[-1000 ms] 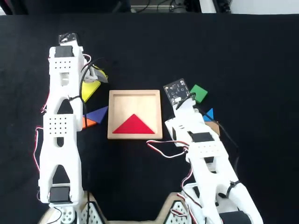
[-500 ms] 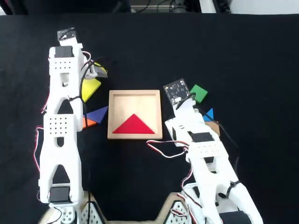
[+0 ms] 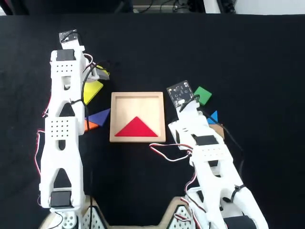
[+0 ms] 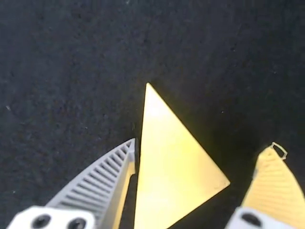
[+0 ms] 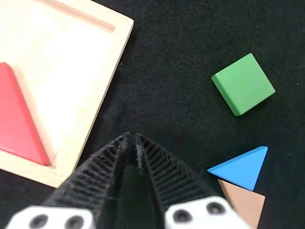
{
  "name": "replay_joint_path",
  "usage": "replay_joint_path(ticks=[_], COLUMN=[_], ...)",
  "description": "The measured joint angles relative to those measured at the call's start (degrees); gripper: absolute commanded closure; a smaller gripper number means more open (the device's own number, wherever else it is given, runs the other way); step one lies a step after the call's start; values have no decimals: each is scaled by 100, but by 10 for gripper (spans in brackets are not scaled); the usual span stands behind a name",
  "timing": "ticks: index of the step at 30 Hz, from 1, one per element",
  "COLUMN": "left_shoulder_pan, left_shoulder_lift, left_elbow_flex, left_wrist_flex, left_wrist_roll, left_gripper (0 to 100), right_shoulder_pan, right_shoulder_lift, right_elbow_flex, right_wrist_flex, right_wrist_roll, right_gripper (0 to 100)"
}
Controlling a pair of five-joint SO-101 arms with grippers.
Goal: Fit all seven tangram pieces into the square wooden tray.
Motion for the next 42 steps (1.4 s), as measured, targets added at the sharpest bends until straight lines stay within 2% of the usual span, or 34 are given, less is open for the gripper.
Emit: replay_joint_path(ticks=[10,18,29,34,42], left_shoulder_pan=[-105,-149,-325,-448,-501], left_shoulder_lift=[9,9,9,35,35], left_elbow_flex=[-9,-70,-70,-519,-862], left_wrist_flex=[237,325,369,422,791], left_wrist_roll=[-1213,-1424,-2655,-3244,-3886], left_gripper=[667,671,666,596,614], right_shoulder_pan=[0,0,0,0,0], right_shoulder_lift=[0,0,0,0,0], right_elbow_flex=[0,0,0,0,0], right_wrist_flex=[0,0,0,0,0], right_wrist_roll=[0,0,0,0,0], right_gripper=[986,986,986,986,986])
